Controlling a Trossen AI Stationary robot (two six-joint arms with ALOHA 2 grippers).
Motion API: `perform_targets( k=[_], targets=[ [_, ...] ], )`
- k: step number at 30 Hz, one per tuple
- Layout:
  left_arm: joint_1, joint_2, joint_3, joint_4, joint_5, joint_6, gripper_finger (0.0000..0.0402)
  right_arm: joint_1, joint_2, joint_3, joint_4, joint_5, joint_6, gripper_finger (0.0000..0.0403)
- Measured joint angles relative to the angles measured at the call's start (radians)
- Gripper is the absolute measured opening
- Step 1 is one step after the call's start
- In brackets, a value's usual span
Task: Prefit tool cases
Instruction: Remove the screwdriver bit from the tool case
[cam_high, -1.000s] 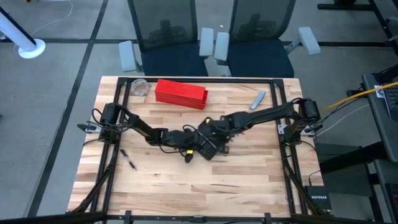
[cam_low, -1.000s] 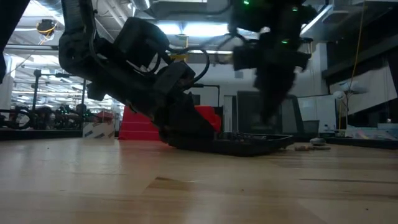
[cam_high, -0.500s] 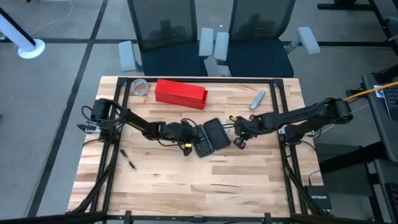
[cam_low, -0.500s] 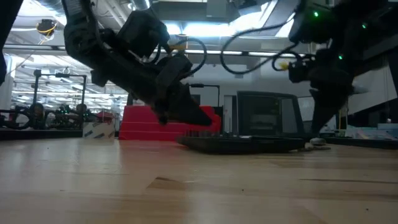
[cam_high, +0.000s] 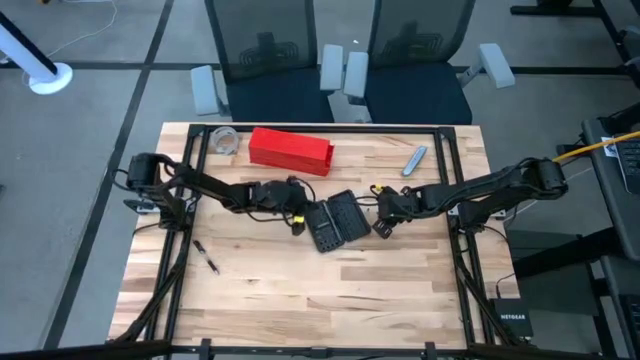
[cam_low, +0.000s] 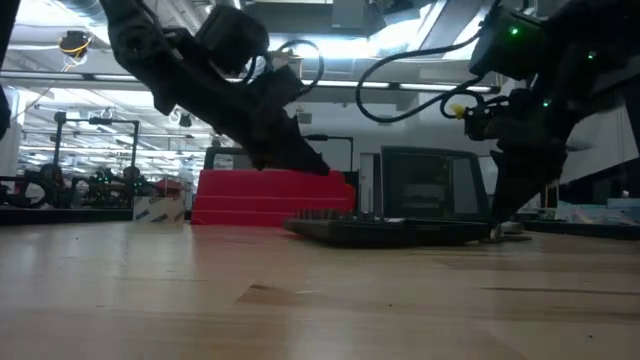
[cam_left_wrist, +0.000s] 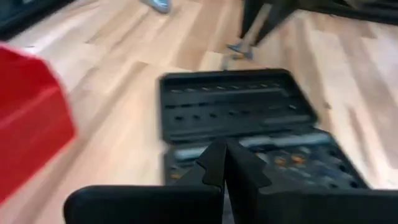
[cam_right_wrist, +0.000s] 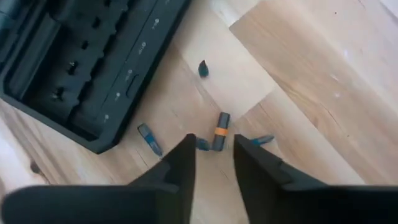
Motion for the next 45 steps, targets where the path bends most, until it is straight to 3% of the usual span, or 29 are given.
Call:
perform_targets(
  k=[2,5,9,13,19,24,34,45],
  targets=[
    [0.031,0.0,0.0,-0.014,0.005,0.002,0.0,0.0,0.0,0.001,0.0,-0.019,0.012,0.0145],
    [0.077,0.0,0.0,-0.024,0.05,0.031,0.0,0.0,0.0,0.018,0.023,-0.139,0.032,0.0176],
    [0.132,0.0,0.024,-0.105,0.087,0.102,0.0,0.062,0.003,0.046,0.143,-0.251,0.124,0.018],
    [0.178,0.002,0.05,-0.176,0.152,0.188,0.0,0.149,0.038,0.077,0.169,-0.18,0.216,0.014],
    [0.203,0.063,0.078,-0.214,0.251,0.272,0.0,0.212,0.144,0.102,0.265,-0.137,0.315,0.0014],
    [0.199,0.108,0.089,-0.231,0.252,0.276,0.0,0.212,0.23,0.102,0.338,-0.131,0.414,0.0005],
    [0.149,0.121,0.088,-0.316,0.252,0.176,0.0,0.183,0.292,0.102,0.308,-0.079,0.416,0.0002],
    [-0.028,0.116,0.088,-0.369,0.234,-0.016,0.0,0.06,0.29,0.099,0.276,-0.122,0.259,0.0001]
  ],
)
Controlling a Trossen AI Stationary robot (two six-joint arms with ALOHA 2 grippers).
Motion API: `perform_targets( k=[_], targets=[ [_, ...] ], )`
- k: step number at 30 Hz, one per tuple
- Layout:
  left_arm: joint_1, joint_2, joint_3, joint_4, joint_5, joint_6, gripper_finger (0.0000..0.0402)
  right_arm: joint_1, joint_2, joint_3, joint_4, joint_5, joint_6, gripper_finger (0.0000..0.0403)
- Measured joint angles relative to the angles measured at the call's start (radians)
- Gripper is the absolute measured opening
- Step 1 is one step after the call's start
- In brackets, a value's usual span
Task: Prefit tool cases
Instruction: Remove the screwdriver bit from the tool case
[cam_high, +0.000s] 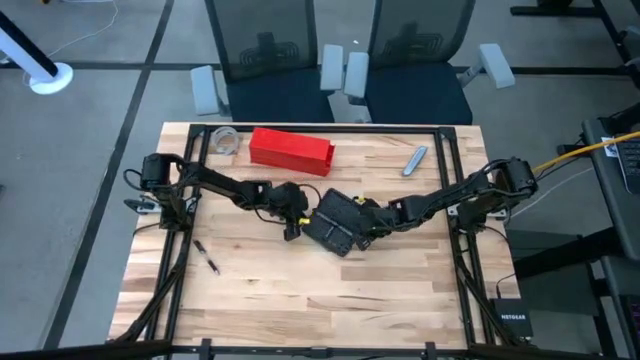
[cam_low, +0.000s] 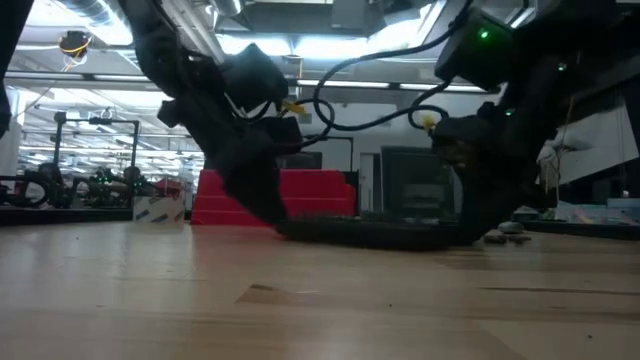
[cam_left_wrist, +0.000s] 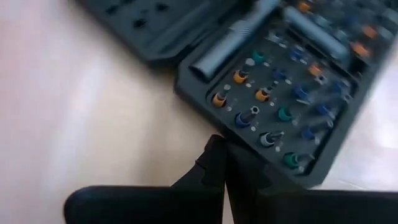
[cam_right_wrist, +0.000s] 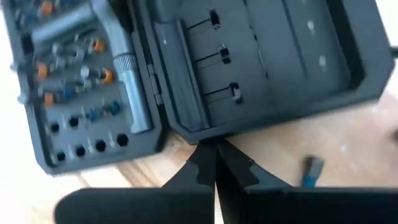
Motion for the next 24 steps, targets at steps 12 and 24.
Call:
perform_targets(
  k=[12,24],
  targets=[
    [-0.117,0.002,0.002,-0.014,0.038,-0.189,0.0,-0.037,0.002,0.002,0.081,0.023,-0.063,0.0],
    [-0.112,-0.031,0.002,-0.094,-0.006,-0.165,0.0,-0.034,-0.027,0.005,0.001,-0.035,-0.145,0.0006]
  ],
)
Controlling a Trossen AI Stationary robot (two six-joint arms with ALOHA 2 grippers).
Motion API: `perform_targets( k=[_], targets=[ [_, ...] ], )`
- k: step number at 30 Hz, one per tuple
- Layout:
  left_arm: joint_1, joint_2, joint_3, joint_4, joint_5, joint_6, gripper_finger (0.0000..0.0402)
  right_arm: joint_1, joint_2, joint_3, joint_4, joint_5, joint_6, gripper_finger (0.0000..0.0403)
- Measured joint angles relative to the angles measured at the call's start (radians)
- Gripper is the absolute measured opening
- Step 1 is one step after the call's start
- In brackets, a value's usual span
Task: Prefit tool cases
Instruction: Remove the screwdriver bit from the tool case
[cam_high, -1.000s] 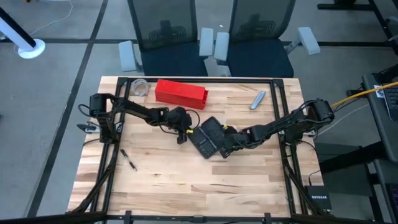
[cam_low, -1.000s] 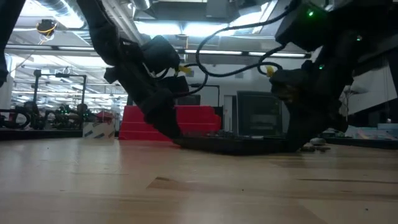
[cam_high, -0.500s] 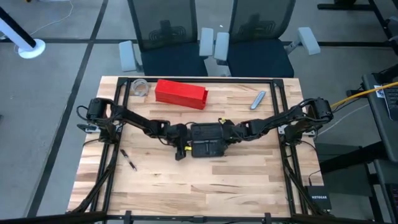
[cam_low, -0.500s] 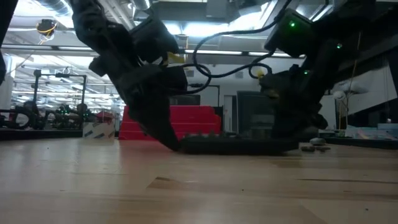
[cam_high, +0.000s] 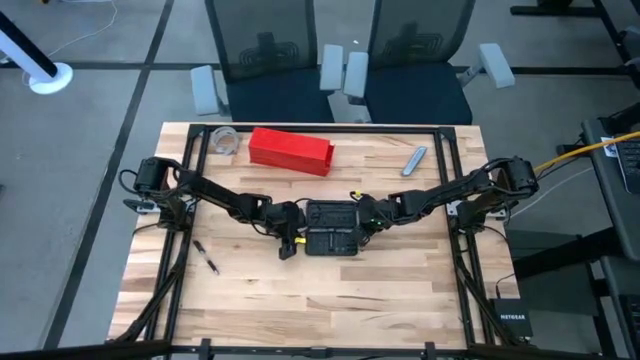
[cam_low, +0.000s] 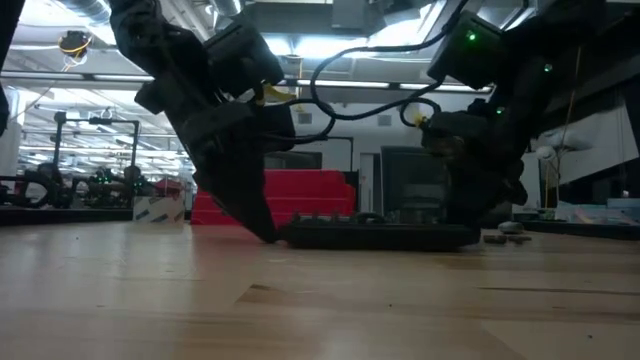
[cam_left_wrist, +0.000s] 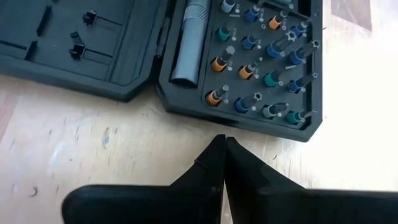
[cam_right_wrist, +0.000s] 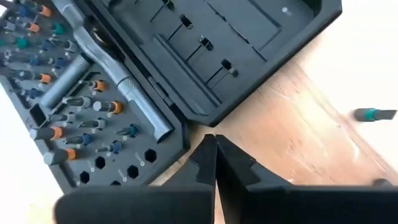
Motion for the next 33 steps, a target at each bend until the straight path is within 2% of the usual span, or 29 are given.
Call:
perform_targets(
  k=[4,10,13,15,18,23,28,33],
  targets=[
    [0.005,-0.005,0.001,-0.041,-0.013,0.01,0.0,0.0,-0.029,0.0,-0.018,0.0,-0.053,0.0014],
    [0.03,-0.024,0.002,-0.189,-0.052,0.074,0.0,0.0,-0.128,-0.001,-0.095,0.007,-0.208,0.0027],
    [0.031,-0.053,-0.007,-0.116,-0.058,0.129,0.0,0.001,-0.168,0.001,-0.087,-0.061,-0.313,0.0039],
    [0.026,-0.058,-0.004,-0.03,-0.115,0.157,0.0,0.015,-0.17,0.027,-0.091,-0.134,-0.405,0.0052],
    [0.014,-0.061,0.067,-0.04,-0.225,0.209,0.0,0.065,-0.147,0.087,-0.105,-0.152,-0.547,0.008],
    [-0.009,-0.023,0.149,-0.081,-0.237,0.345,0.0,0.113,-0.064,0.208,-0.158,-0.049,-0.725,0.0123],
    [-0.013,-0.02,0.168,-0.064,-0.235,0.415,0.0,0.112,0.033,0.3,-0.218,-0.045,-0.749,0.0137],
    [-0.011,-0.012,0.17,-0.032,-0.223,0.447,0.0,0.112,0.106,0.327,-0.28,-0.086,-0.751,0.0138]
  ],
)
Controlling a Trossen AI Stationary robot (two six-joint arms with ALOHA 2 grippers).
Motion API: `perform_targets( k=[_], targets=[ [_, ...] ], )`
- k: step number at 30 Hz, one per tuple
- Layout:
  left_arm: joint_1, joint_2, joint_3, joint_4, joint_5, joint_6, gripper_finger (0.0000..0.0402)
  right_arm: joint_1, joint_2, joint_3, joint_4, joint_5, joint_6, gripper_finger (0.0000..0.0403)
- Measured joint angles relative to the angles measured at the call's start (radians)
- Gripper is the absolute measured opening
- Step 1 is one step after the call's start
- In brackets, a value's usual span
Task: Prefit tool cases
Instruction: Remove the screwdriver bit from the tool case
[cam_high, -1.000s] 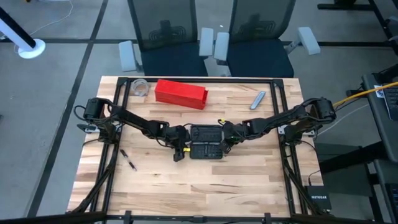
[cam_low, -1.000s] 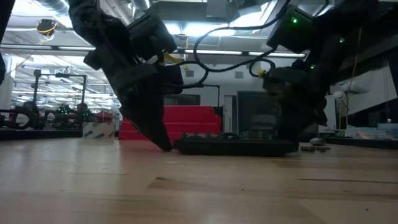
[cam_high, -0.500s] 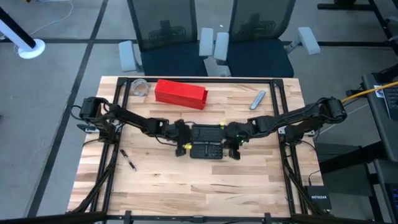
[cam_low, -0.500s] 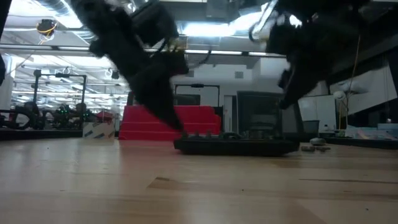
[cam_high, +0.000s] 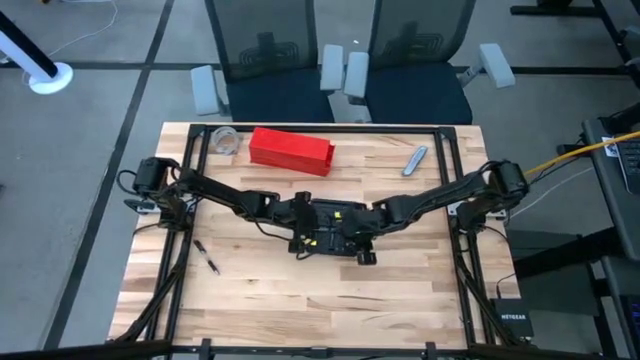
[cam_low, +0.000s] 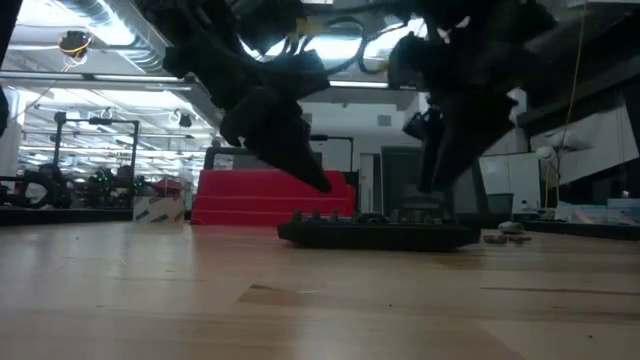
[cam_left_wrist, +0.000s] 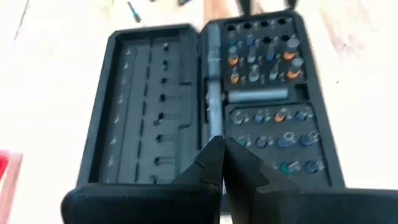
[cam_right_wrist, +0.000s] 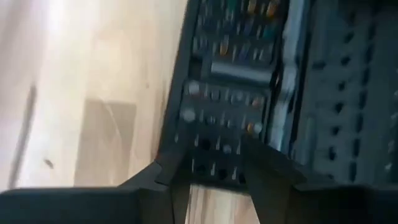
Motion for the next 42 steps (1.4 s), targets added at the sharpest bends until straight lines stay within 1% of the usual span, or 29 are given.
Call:
perform_targets(
  k=[3,9,16,24,29,33,38,41,42],
  targets=[
    [-0.001,0.032,0.0,0.022,0.028,-0.004,0.0,0.0,0.015,0.003,0.0,-0.015,0.002,0.0138],
    [0.0,0.066,0.0,0.067,0.044,-0.034,0.0,0.0,0.017,0.003,-0.006,0.014,0.003,0.0138],
    [0.0,0.07,0.0,0.078,0.048,-0.037,0.0,0.0,0.03,0.003,-0.002,0.015,0.004,0.0138],
    [0.0,0.07,0.0,0.09,0.052,-0.05,0.0,0.0,0.073,0.003,0.008,-0.013,0.005,0.0138],
    [-0.001,0.07,0.001,0.091,0.052,-0.067,0.0,0.0,0.096,0.003,0.026,0.011,0.004,0.0134],
    [-0.002,0.07,0.001,0.09,0.052,-0.072,0.0,-0.002,0.105,0.003,0.045,0.015,0.005,0.0105],
    [-0.005,0.072,0.001,0.092,0.051,-0.088,0.0,0.0,0.106,0.003,0.059,0.016,0.011,0.0051],
    [-0.006,0.098,0.002,0.115,0.052,-0.111,0.0,-0.001,0.106,0.003,0.053,0.016,0.014,0.0014],
    [-0.008,0.113,0.004,0.133,0.052,-0.122,0.0,-0.001,0.105,0.003,0.052,0.016,0.014,0.0008]
  ],
)
